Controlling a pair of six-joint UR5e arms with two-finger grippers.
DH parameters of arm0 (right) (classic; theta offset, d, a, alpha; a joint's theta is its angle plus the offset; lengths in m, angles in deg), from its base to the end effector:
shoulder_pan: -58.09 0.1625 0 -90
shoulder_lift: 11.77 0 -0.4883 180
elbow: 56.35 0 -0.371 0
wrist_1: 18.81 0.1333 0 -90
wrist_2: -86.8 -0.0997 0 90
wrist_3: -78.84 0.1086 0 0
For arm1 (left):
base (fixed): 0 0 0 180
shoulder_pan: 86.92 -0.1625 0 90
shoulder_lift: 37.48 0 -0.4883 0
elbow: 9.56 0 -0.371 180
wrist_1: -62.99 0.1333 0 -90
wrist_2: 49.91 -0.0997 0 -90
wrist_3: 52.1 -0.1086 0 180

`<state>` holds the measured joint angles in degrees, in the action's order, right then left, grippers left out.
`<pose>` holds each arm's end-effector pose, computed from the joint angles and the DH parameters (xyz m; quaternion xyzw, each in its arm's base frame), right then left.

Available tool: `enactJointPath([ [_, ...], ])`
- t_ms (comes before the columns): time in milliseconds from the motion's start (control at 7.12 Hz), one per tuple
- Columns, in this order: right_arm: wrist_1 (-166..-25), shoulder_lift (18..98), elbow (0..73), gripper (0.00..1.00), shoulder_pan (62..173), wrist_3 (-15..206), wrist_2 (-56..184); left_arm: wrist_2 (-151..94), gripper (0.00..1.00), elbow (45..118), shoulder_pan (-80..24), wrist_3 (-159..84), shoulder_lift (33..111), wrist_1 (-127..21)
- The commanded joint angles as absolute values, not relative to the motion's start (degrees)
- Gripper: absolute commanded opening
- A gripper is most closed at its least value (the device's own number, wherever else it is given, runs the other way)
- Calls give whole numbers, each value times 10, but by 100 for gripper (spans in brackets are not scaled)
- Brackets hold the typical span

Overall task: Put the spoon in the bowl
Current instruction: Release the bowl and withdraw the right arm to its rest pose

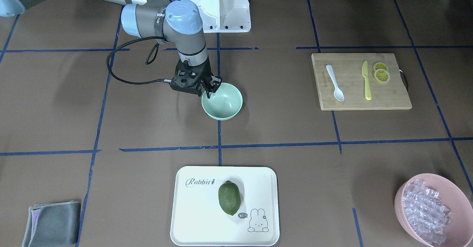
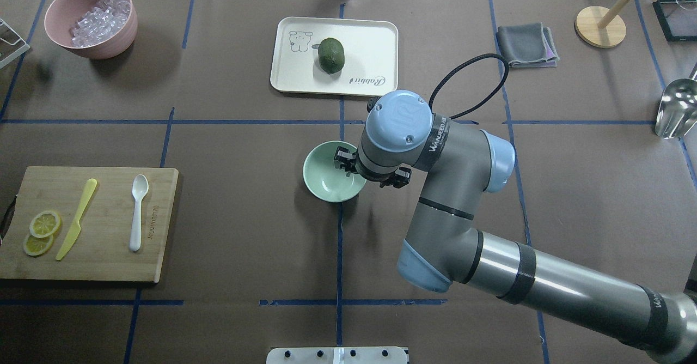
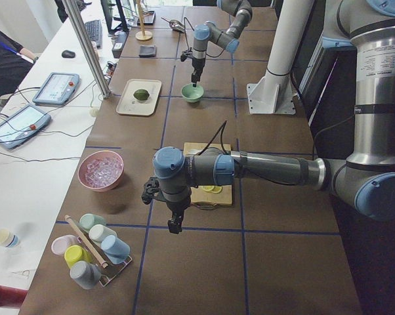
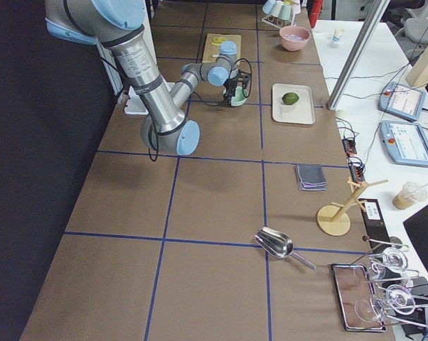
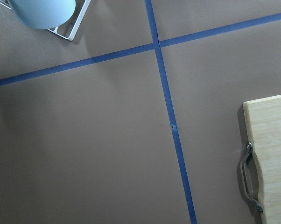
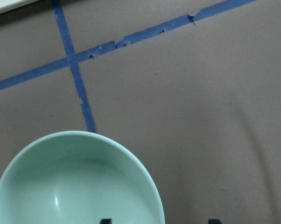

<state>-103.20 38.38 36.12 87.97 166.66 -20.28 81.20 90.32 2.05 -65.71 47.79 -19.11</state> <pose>-0.5834 -0.4521 0.2831 -0.0195 -0.4235 0.1578 0.8918 -0.0542 -0.4259 0.7023 0.0161 0.3514 0.1109 0.9295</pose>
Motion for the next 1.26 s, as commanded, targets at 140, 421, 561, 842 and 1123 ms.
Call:
enactJointPath([
  [140,-1097,441,429,100,1014,1518,-341,810,100,906,7,-656,480,-194],
  [421,-1182,502,492,100,1104,1331,-384,811,100,906,-3,-649,493,-193],
  [561,-1190,541,495,100,1144,1228,-387,812,100,908,-3,-651,504,-195],
  [842,-1186,633,501,100,1231,1050,-417,812,100,898,-7,-648,539,-232],
  [1123,-1187,726,502,100,1336,843,-457,879,100,883,-8,-620,543,-238],
])
